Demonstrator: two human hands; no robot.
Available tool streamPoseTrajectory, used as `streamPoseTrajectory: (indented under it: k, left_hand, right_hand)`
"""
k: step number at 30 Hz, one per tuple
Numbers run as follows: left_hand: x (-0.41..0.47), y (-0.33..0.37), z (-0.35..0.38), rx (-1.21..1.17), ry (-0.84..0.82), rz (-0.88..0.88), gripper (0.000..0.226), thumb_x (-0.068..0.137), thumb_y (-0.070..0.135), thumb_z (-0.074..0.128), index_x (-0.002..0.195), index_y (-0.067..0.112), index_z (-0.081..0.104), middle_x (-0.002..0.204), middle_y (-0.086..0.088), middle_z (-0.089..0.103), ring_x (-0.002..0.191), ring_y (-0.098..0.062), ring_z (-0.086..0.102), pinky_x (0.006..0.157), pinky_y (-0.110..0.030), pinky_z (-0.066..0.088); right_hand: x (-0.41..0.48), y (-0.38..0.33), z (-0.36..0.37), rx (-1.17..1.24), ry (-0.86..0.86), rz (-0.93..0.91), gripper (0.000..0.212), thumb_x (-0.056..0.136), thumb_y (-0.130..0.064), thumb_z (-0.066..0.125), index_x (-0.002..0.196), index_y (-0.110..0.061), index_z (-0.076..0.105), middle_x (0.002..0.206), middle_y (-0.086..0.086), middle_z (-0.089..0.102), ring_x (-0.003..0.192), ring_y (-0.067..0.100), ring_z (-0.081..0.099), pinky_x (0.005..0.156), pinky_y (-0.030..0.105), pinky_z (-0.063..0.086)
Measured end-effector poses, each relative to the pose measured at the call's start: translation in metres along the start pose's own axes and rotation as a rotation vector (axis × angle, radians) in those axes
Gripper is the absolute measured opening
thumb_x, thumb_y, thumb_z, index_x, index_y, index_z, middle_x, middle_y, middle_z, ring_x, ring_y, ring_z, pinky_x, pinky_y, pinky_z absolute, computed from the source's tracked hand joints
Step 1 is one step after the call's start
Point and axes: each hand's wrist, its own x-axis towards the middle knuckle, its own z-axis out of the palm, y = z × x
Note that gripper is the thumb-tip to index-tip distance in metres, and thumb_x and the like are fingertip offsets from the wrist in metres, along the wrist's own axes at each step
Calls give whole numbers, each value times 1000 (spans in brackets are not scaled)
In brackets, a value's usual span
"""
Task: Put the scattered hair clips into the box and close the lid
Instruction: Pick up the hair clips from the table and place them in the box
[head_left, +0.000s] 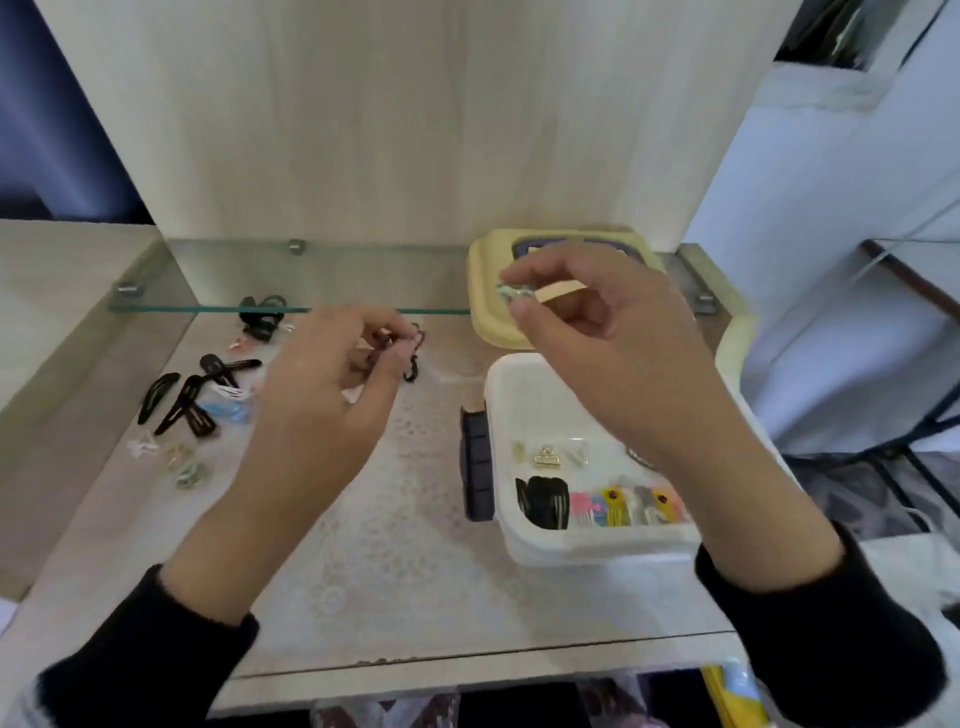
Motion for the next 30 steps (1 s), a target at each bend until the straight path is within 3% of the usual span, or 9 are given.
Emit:
streamPoseTrajectory:
  k: [4,7,12,14,23,25,27,28,30]
  left_hand:
    - [22,44,39,-85,-292,-40,13,90,20,65,93,32,65,92,9,65,86,-5,63,76,-12,48]
    - [34,58,78,127,-546,13,16,89,25,65,103,32,65,90,17,63,88,-1,58,78,-19,46]
    - [46,49,131,436,-865,94,20,89,26,64,109,27,66,102,9,65,93,-10,59,72,-25,44]
    - [48,46,148,495,-948,115,21,88,23,62,109,24,66,105,6,66,96,-14,60,75,-27,47]
    - [39,39,173,544,-1066,169,27,91,16,54,115,22,64,112,1,66,100,-19,61,88,-31,48]
    - [40,40,174,506,-1064,142,28,92,15,53,117,22,64,113,3,67,90,-14,62,82,-22,48]
    - [41,41,174,463,-1057,129,31,93,12,50,119,21,64,113,5,67,66,-1,53,62,-7,39]
    - [42,42,174,452,-1056,120,32,94,11,49,120,21,63,114,6,67,63,0,50,58,-8,36]
    - [41,40,175,439,-1055,106,34,94,12,50,124,23,62,115,5,67,80,-7,58,65,-11,36]
  right_hand:
    - [9,29,-60,-246,-98,146,8,88,-21,64,90,-26,70,80,-15,64,65,5,62,56,6,38]
    - [10,55,-86,-411,-155,229,7,87,-21,65,88,-27,69,79,-13,65,66,3,60,53,3,38]
    - [8,86,-92,-492,-138,244,8,86,-16,64,91,-16,70,84,-5,67,73,10,61,59,2,39]
    - [7,94,-94,-512,-111,229,9,87,-14,63,91,-16,70,85,-5,66,69,4,59,60,0,38]
    - [-2,125,-89,-442,122,92,13,84,-4,63,93,-11,69,91,-2,60,71,2,56,66,1,40]
    - [-4,130,-88,-433,147,73,15,83,-2,63,94,-10,69,90,-4,58,70,1,56,66,2,41]
    - [-5,132,-86,-438,160,58,15,84,-3,63,95,-11,69,90,-4,57,70,1,56,67,4,43]
    - [-5,133,-86,-439,162,52,15,84,-3,62,96,-11,68,91,-4,58,71,2,57,67,6,44]
    - [-6,134,-85,-449,164,43,16,85,-5,61,98,-11,68,93,-4,57,72,6,57,68,10,46]
